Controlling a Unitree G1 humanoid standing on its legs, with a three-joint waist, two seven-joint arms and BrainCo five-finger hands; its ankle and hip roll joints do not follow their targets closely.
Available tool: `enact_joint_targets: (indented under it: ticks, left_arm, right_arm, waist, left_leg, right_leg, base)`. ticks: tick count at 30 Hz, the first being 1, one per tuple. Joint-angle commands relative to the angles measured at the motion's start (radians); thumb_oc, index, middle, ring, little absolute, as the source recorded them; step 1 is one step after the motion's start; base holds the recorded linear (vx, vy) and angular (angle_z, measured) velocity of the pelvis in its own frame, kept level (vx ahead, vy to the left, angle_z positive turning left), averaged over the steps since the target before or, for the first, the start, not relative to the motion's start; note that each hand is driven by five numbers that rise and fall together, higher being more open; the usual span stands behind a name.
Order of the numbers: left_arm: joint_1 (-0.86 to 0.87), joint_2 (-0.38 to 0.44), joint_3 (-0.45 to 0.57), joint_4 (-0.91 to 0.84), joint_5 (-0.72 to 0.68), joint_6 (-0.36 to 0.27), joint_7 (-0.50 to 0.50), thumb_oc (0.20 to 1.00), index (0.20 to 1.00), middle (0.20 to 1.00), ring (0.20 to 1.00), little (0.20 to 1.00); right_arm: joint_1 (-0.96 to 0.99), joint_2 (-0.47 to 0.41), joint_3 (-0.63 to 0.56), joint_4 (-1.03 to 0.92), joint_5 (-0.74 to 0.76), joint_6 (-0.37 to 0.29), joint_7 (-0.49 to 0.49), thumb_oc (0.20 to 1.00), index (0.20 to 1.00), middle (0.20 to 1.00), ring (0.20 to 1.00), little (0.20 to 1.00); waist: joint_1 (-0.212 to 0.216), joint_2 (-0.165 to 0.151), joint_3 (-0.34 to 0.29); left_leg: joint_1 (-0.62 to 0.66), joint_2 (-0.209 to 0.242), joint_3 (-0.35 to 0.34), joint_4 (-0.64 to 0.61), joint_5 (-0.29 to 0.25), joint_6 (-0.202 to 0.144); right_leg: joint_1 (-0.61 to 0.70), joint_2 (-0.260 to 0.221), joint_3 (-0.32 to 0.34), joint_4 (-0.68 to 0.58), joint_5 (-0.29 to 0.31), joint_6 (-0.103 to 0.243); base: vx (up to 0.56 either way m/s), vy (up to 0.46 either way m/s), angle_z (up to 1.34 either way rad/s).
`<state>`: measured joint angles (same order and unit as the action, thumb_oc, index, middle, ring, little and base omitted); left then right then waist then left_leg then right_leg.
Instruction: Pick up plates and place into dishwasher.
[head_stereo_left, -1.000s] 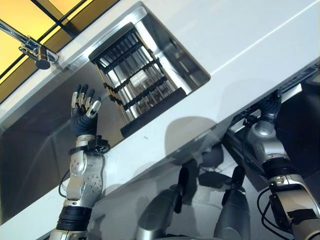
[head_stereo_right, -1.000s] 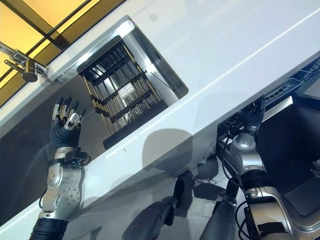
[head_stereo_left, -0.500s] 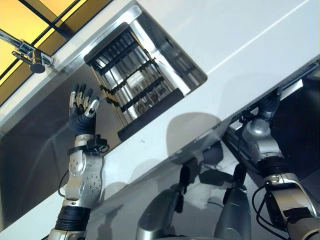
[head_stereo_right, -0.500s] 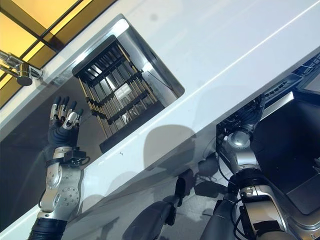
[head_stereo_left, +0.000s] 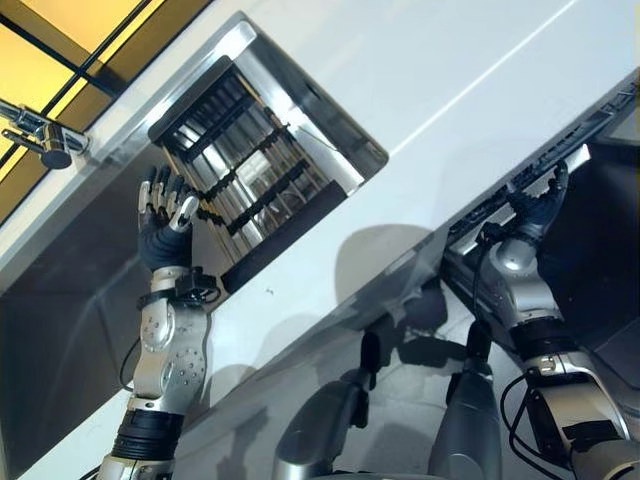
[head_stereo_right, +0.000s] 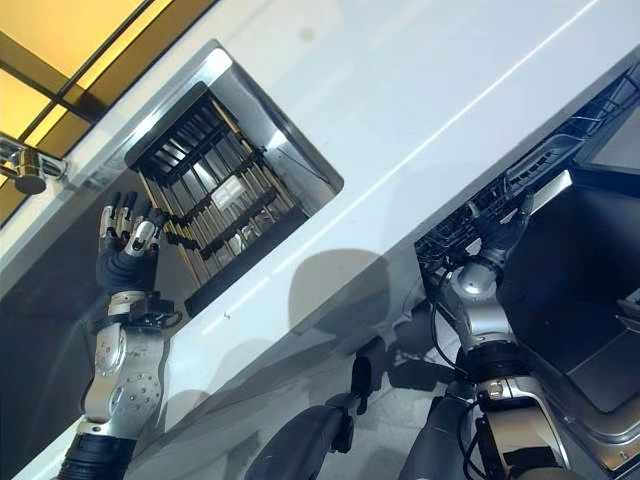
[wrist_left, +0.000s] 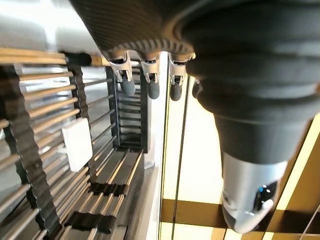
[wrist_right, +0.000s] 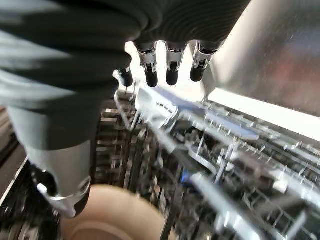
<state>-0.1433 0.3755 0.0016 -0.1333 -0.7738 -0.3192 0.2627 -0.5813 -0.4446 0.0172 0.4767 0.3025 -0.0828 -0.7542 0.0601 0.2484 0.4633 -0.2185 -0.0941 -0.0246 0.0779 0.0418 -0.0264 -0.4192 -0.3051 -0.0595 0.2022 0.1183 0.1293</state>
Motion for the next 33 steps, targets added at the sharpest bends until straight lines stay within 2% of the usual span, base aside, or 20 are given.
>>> enact_joint_targets:
  ticks: [1, 4, 13, 18, 30, 32, 33]
  left_arm:
    - [-0.007, -0.005, -0.012, -0.047, 0.037, -0.056, 0.010, 1.000, 1.000, 1.000, 1.000, 1.000]
    - [-0.013, -0.003, -0.017, -0.046, 0.042, -0.057, 0.017, 1.000, 1.000, 1.000, 1.000, 1.000]
    - [-0.020, 0.005, -0.021, -0.056, 0.039, -0.058, 0.025, 1.000, 1.000, 1.000, 1.000, 1.000]
    - [0.004, 0.014, 0.008, -0.063, 0.029, -0.066, -0.010, 1.000, 1.000, 1.000, 1.000, 1.000]
    - [0.056, 0.011, 0.049, -0.060, -0.006, -0.021, -0.108, 1.000, 1.000, 1.000, 1.000, 1.000]
    - [0.066, 0.009, 0.047, -0.059, -0.009, -0.016, -0.115, 1.000, 1.000, 1.000, 1.000, 1.000]
    - [0.088, 0.000, 0.050, -0.056, -0.011, -0.004, -0.134, 1.000, 1.000, 1.000, 1.000, 1.000]
  right_arm:
    - [-0.011, -0.030, -0.011, -0.118, -0.032, -0.059, -0.019, 1.000, 1.000, 1.000, 1.000, 1.000]
    - [0.007, -0.034, -0.021, -0.108, -0.025, -0.068, -0.050, 1.000, 1.000, 1.000, 1.000, 1.000]
    - [0.015, -0.053, -0.041, -0.113, -0.061, -0.081, -0.099, 1.000, 1.000, 1.000, 1.000, 1.000]
    - [0.118, -0.070, -0.087, -0.229, -0.130, -0.090, -0.149, 1.000, 1.000, 1.000, 1.000, 1.000]
    - [0.343, -0.082, -0.227, -0.281, -0.060, -0.134, -0.147, 1.000, 1.000, 1.000, 1.000, 1.000]
    - [0.362, -0.078, -0.236, -0.280, -0.056, -0.134, -0.142, 1.000, 1.000, 1.000, 1.000, 1.000]
    - [0.397, -0.067, -0.252, -0.278, -0.048, -0.128, -0.135, 1.000, 1.000, 1.000, 1.000, 1.000]
  waist:
    - [-0.017, 0.057, 0.008]
    - [-0.035, 0.059, 0.005]
    - [-0.046, 0.065, 0.006]
    - [-0.065, 0.041, -0.003]
    - [-0.124, 0.006, -0.079]
    - [-0.125, 0.005, -0.083]
    - [-0.129, 0.004, -0.095]
  left_leg:
    - [-0.049, -0.019, 0.030, 0.057, -0.003, 0.021]
    - [-0.047, -0.016, 0.033, 0.054, -0.003, 0.020]
    - [-0.039, -0.012, 0.047, 0.041, -0.002, 0.019]
    - [-0.038, -0.010, 0.053, 0.055, -0.019, 0.020]
    - [0.049, -0.024, 0.092, 0.092, -0.079, 0.029]
    - [0.068, -0.025, 0.099, 0.090, -0.083, 0.031]
    - [0.099, -0.021, 0.116, 0.087, -0.093, 0.030]
  right_leg:
    - [0.057, -0.028, 0.074, -0.054, 0.018, -0.007]
    - [0.055, -0.021, 0.085, -0.060, 0.018, -0.005]
    - [0.058, -0.015, 0.099, -0.070, 0.021, -0.007]
    - [0.054, -0.007, 0.110, -0.065, 0.024, -0.009]
    - [0.139, -0.010, 0.155, -0.092, 0.046, 0.000]
    - [0.159, -0.014, 0.154, -0.100, 0.049, 0.002]
    - [0.190, -0.029, 0.125, -0.100, 0.044, 0.009]
  base:
    - [0.00, 0.000, -0.04]
    - [-0.01, -0.033, -0.01]
    - [-0.01, -0.016, -0.15]
    - [-0.03, -0.050, -0.04]
    - [0.03, -0.006, -0.21]
    - [0.12, 0.028, -0.30]
    - [0.11, 0.022, -0.43]
